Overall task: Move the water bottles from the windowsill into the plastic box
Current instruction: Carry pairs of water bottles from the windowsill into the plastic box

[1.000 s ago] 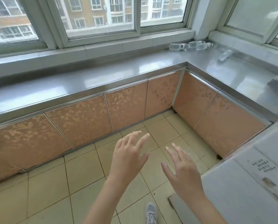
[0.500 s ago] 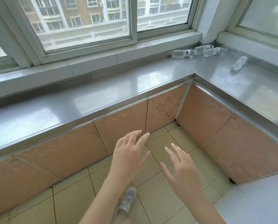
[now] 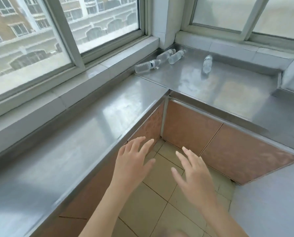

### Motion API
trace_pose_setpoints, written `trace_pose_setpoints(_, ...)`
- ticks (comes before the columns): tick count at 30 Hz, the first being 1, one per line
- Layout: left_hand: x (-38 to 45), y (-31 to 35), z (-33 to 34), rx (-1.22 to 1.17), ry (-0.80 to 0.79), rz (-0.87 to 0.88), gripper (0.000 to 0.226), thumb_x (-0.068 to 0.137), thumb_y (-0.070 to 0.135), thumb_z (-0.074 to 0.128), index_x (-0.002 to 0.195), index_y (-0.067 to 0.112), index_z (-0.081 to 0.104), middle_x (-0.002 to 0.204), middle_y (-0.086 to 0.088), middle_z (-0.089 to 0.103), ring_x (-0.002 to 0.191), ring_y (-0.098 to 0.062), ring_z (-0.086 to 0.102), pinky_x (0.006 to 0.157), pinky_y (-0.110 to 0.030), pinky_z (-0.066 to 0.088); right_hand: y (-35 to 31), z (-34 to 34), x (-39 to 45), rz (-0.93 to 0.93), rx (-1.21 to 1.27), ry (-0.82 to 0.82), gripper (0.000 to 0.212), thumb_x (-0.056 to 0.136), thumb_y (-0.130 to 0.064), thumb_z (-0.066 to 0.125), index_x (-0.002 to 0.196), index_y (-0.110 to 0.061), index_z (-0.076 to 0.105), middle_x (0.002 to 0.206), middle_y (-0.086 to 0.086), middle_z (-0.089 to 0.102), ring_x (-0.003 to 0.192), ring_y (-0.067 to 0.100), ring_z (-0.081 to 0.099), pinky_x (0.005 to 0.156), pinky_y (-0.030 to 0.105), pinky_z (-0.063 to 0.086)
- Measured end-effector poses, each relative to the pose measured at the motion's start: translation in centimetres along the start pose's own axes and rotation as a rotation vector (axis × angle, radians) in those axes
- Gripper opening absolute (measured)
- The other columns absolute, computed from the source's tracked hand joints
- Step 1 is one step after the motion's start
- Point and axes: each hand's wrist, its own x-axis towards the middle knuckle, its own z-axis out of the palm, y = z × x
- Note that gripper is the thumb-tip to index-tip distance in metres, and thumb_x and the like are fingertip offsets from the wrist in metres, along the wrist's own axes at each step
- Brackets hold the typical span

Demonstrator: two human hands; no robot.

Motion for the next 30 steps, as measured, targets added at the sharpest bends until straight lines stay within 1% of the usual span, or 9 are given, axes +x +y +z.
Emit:
trace_pose_setpoints(3, 5.6, 0.0, 1.3, -0.008, -0.024, 0.05, 0.059, 0.091, 0.049, 0.06, 0.146, 0.033, 0.045, 0.15, 0.005, 0.046, 0.137, -0.019, 0.045, 0.111, -0.039, 0.032, 1.3, 0.2, 4.8, 0.045, -0.018, 0.023, 0.051, 0.088, -0.036, 0.061, 0.135, -0.018, 0.052, 0.145, 0.004, 0.046, 0.136, 0.023, 0.038, 0.113, 0.043, 0.024)
trace_pose_setpoints(6, 11.5, 0.0, 3.3, -0.02, -0.035, 0.083, 0.061, 0.091, 0.049, 0.059, 0.148, 0.031, 0.042, 0.151, 0.005, 0.045, 0.138, -0.019, 0.043, 0.112, -0.037, 0.03, 3.3, 0.7, 10.1, 0.075, -0.041, 0.017, 0.051, 0.09, -0.037, 0.058, 0.137, -0.018, 0.05, 0.148, 0.002, 0.043, 0.14, 0.021, 0.031, 0.115, 0.042, 0.017)
trace_pose_setpoints(10, 19.7, 0.2, 5.7, -0.034, -0.058, 0.087, 0.065, 0.093, 0.051, 0.054, 0.152, 0.032, 0.032, 0.155, 0.008, 0.037, 0.142, -0.016, 0.034, 0.115, -0.036, 0.026, 6.7, 1.2, 17.9, 0.085, -0.047, -0.028, 0.052, 0.092, -0.041, 0.054, 0.139, -0.021, 0.047, 0.152, 0.001, 0.035, 0.143, 0.02, 0.023, 0.117, 0.042, 0.011)
trace_pose_setpoints(12, 23.8, 0.3, 6.5, -0.034, -0.073, 0.084, 0.067, 0.093, 0.053, 0.052, 0.153, 0.033, 0.029, 0.156, 0.009, 0.034, 0.143, -0.014, 0.031, 0.115, -0.034, 0.024, 8.3, 1.1, 21.9, 0.096, -0.059, -0.041, 0.053, 0.091, -0.042, 0.054, 0.14, -0.021, 0.046, 0.153, 0.002, 0.033, 0.143, 0.021, 0.024, 0.117, 0.042, 0.013)
trace_pose_setpoints(15, 30.6, 0.8, 7.1, -0.024, -0.069, 0.081, 0.067, 0.092, 0.053, 0.053, 0.152, 0.032, 0.031, 0.154, 0.01, 0.036, 0.142, -0.014, 0.032, 0.113, -0.031, 0.024, 10.6, 0.0, 28.2, 0.109, -0.07, -0.033, 0.055, 0.09, -0.043, 0.055, 0.139, -0.021, 0.047, 0.152, 0.003, 0.035, 0.141, 0.022, 0.029, 0.117, 0.043, 0.017)
trace_pose_setpoints(18, 37.1, 1.8, 7.7, -0.033, -0.05, 0.102, 0.066, 0.09, 0.05, 0.059, 0.149, 0.03, 0.038, 0.15, 0.008, 0.042, 0.138, -0.017, 0.038, 0.11, -0.034, 0.03, 13.0, -0.9, 34.1, 0.108, -0.106, -0.025, 0.054, 0.089, -0.043, 0.055, 0.137, -0.019, 0.049, 0.149, 0.006, 0.039, 0.137, 0.026, 0.035, 0.114, 0.046, 0.026)
trace_pose_setpoints(22, 43.9, 2.2, 9.1, -0.05, -0.055, 0.106, 0.065, 0.089, 0.048, 0.062, 0.148, 0.03, 0.041, 0.149, 0.006, 0.046, 0.137, -0.019, 0.041, 0.109, -0.036, 0.033, 15.3, -1.3, 40.4, 0.124, -0.115, -0.023, 0.052, 0.088, -0.039, 0.059, 0.134, -0.015, 0.052, 0.146, 0.01, 0.043, 0.135, 0.029, 0.039, 0.112, 0.048, 0.03)
trace_pose_setpoints(26, 50.4, 1.0, 11.0, -0.041, -0.073, 0.092, 0.066, 0.089, 0.048, 0.063, 0.148, 0.028, 0.04, 0.149, 0.004, 0.046, 0.137, -0.022, 0.043, 0.109, -0.037, 0.034, 17.0, -0.6, 46.5, 0.14, -0.123, -0.03, 0.053, 0.087, -0.037, 0.061, 0.135, -0.016, 0.052, 0.145, 0.008, 0.044, 0.134, 0.028, 0.04, 0.112, 0.045, 0.026)
trace_pose_setpoints(30, 57.4, -1.7, 12.8, -0.016, -0.073, 0.044, 0.068, 0.09, 0.047, 0.063, 0.149, 0.026, 0.038, 0.15, 0.003, 0.044, 0.139, -0.022, 0.04, 0.11, -0.038, 0.032, 17.8, 1.2, 53.1, 0.121, -0.138, -0.081, 0.056, 0.091, -0.043, 0.052, 0.14, -0.018, 0.044, 0.151, 0.007, 0.036, 0.139, 0.025, 0.031, 0.116, 0.041, 0.019)
